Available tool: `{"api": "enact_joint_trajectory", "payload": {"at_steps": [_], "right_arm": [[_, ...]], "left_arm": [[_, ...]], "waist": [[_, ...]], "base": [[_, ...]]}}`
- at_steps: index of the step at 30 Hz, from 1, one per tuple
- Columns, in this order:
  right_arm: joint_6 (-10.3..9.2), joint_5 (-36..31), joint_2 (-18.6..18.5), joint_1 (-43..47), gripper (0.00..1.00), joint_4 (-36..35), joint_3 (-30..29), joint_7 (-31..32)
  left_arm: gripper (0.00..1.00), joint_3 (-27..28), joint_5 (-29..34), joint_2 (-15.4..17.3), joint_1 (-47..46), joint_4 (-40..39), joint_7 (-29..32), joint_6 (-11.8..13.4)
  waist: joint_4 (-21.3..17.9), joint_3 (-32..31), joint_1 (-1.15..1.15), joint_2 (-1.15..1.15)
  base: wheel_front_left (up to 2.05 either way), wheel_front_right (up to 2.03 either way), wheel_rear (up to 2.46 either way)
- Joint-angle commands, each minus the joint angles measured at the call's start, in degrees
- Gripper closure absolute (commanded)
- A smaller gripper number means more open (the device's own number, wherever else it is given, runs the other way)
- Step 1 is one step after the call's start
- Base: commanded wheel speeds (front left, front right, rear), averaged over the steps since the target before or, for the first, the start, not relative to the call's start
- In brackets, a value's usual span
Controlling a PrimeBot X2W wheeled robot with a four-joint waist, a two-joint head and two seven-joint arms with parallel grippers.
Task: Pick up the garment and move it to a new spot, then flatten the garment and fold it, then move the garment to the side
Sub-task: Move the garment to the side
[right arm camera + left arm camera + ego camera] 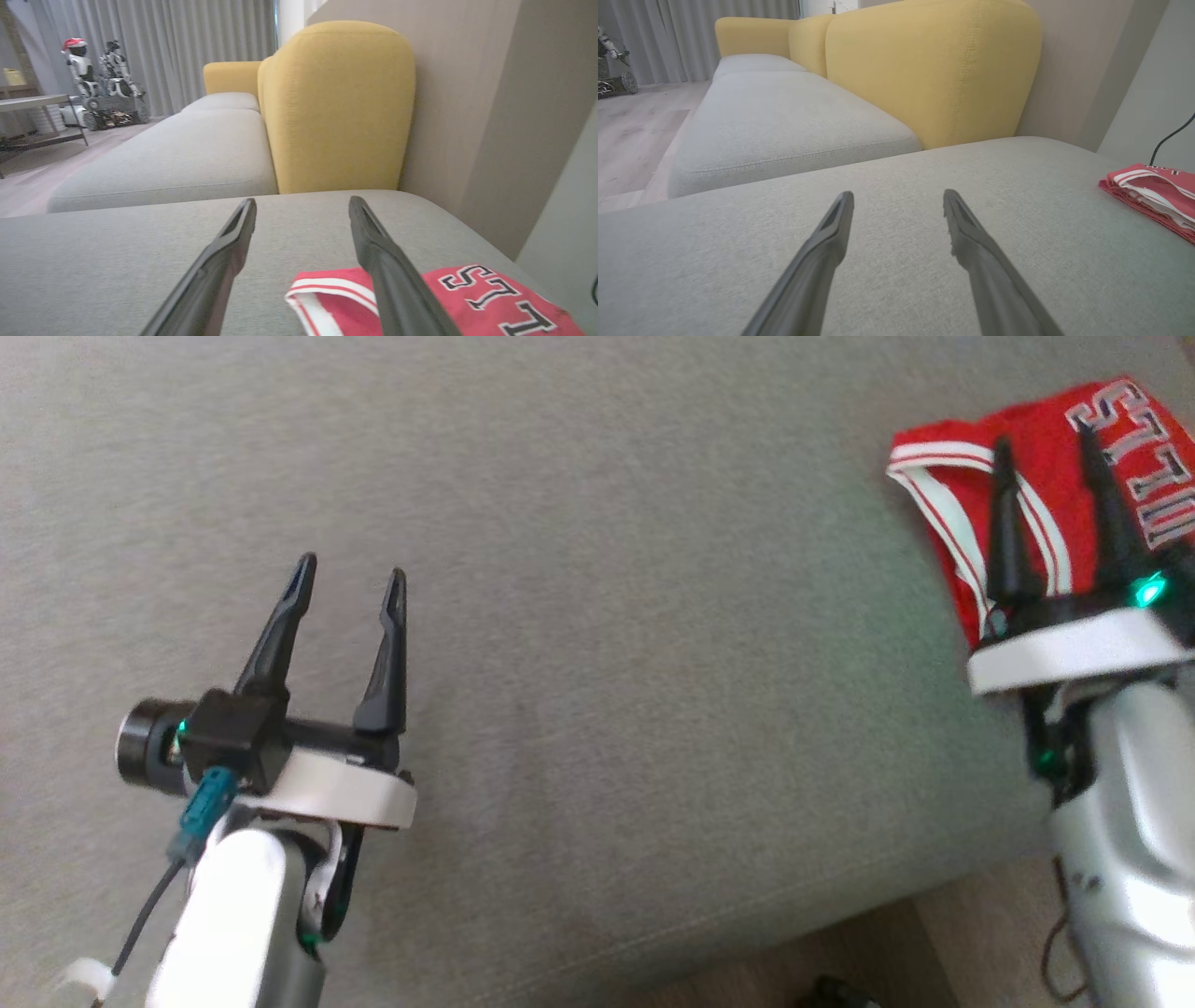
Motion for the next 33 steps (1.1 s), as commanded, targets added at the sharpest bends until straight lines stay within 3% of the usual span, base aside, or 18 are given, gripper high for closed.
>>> {"api": "enact_joint_trajectory", "payload": {"at_steps": [1, 14, 33], "right_arm": [[-0.05, -0.67, 0.2, 1.06, 0.0, -3.12, 1.33, -0.15], [-0.05, -2.05, 4.87, 15.3, 0.0, -16.77, 4.86, 5.68], [-0.05, -3.95, 7.38, 29.12, 0.0, -21.21, 3.04, 11.1]], "left_arm": [[0.0, 2.06, -0.47, 0.12, 0.24, -1.41, -0.54, 0.38], [0.0, 4.58, -3.27, -0.03, 8.35, 0.32, -1.28, 2.12], [0.0, 3.54, -4.38, 0.2, 16.87, 0.89, -0.99, 3.03]], "waist": [[2.92, -2.68, 0.0, 0.0], [10.79, -10.74, 0.0, 0.0], [12.59, -20.46, 0.0, 0.0]], "base": [[0.0, 0.0, 0.0], [0.0, 0.0, 0.0], [0.0, 0.0, 0.0]]}}
